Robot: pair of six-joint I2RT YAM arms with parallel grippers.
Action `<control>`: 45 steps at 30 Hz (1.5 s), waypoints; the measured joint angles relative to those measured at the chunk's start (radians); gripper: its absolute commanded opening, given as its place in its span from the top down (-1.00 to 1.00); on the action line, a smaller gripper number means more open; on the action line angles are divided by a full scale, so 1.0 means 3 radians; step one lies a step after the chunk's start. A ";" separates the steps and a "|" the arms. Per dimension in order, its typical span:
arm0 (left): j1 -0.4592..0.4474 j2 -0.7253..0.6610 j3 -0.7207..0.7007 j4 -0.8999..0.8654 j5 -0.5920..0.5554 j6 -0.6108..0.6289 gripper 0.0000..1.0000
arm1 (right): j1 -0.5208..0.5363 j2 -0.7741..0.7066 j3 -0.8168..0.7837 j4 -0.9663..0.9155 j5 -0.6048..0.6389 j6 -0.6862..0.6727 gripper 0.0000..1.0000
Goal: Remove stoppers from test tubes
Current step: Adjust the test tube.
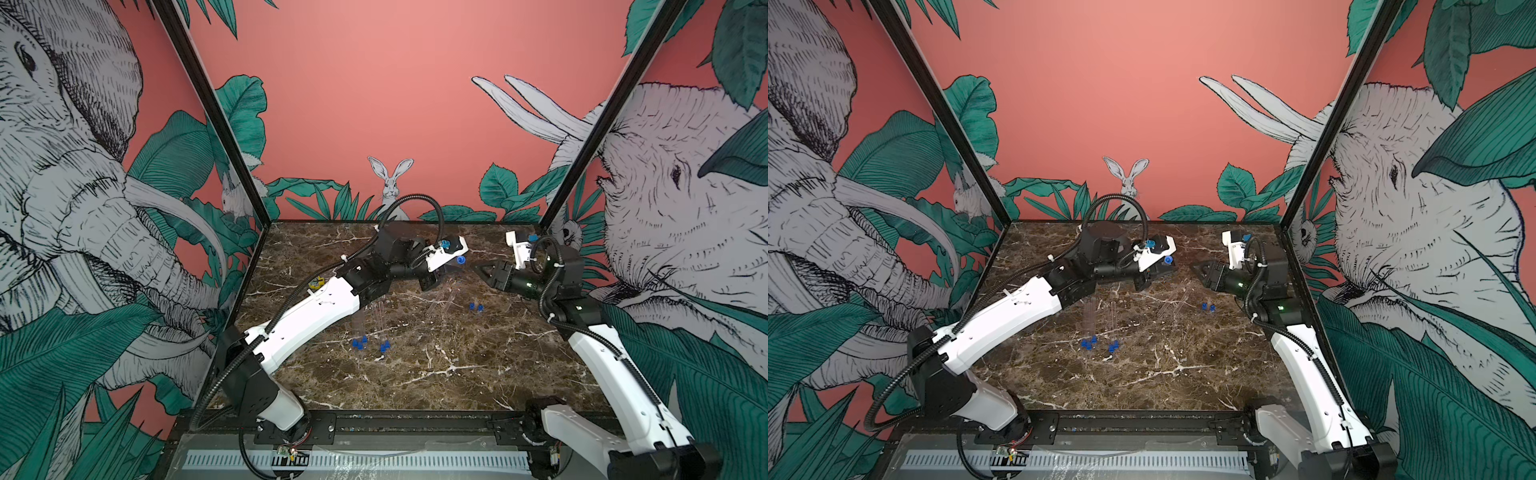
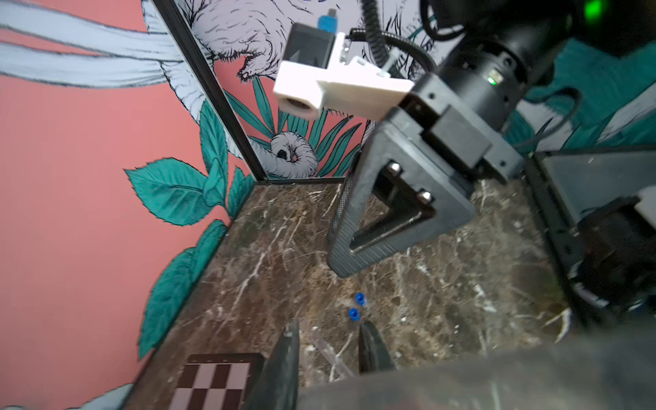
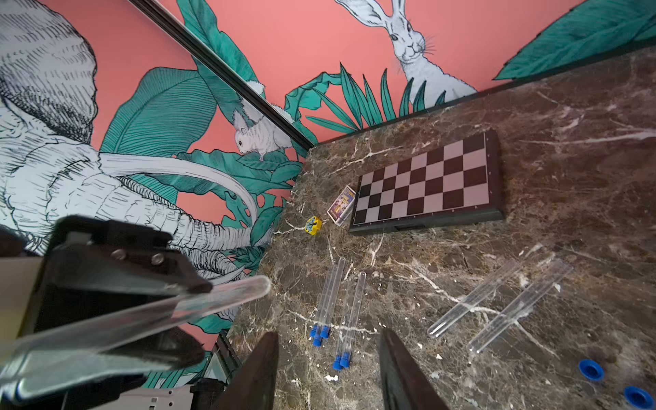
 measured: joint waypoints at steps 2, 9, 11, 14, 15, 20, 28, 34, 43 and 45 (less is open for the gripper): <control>0.0090 0.0131 0.0089 -0.0038 0.0123 -0.0290 0.65 | 0.0009 -0.0074 -0.0022 0.0060 -0.0003 -0.0010 0.05; 0.0233 0.0539 0.0383 -0.0352 0.0273 -0.0858 0.66 | 0.0094 -0.0234 -0.0041 0.0215 -0.0006 -0.0075 0.00; 0.0229 0.0601 0.0455 -0.0425 0.0284 -0.0926 0.66 | 0.0173 -0.0215 -0.0039 0.0226 0.0027 -0.0103 -0.02; 0.0229 0.0635 0.0509 -0.0530 0.0290 -0.1002 0.66 | 0.0337 -0.0135 -0.0033 0.0228 0.0120 -0.0164 -0.05; 0.0229 0.0636 0.0524 -0.0561 0.0290 -0.1017 0.66 | 0.0387 -0.0099 -0.0025 0.0225 0.0168 -0.0186 -0.06; 0.0229 0.0645 0.0601 -0.0670 0.0287 -0.1069 0.65 | 0.0532 0.0066 0.0052 0.0229 0.0394 -0.0251 -0.07; 0.0226 0.0701 0.0623 -0.0811 0.0282 -0.1088 0.63 | 0.0635 0.0183 0.0191 0.0331 0.0632 -0.0286 -0.07; 0.0220 0.0749 0.0623 -0.0872 0.0281 -0.1110 0.62 | 0.0819 0.0347 0.0327 0.0371 0.0744 -0.0362 -0.08; 0.0205 0.0757 0.0626 -0.0908 0.0272 -0.1119 0.60 | 0.0987 0.0464 0.0387 0.0412 0.1047 -0.0478 0.36; 0.0197 0.0757 0.0626 -0.0916 0.0264 -0.1119 0.59 | 0.0987 0.0473 0.0387 0.0436 0.1111 -0.0484 0.46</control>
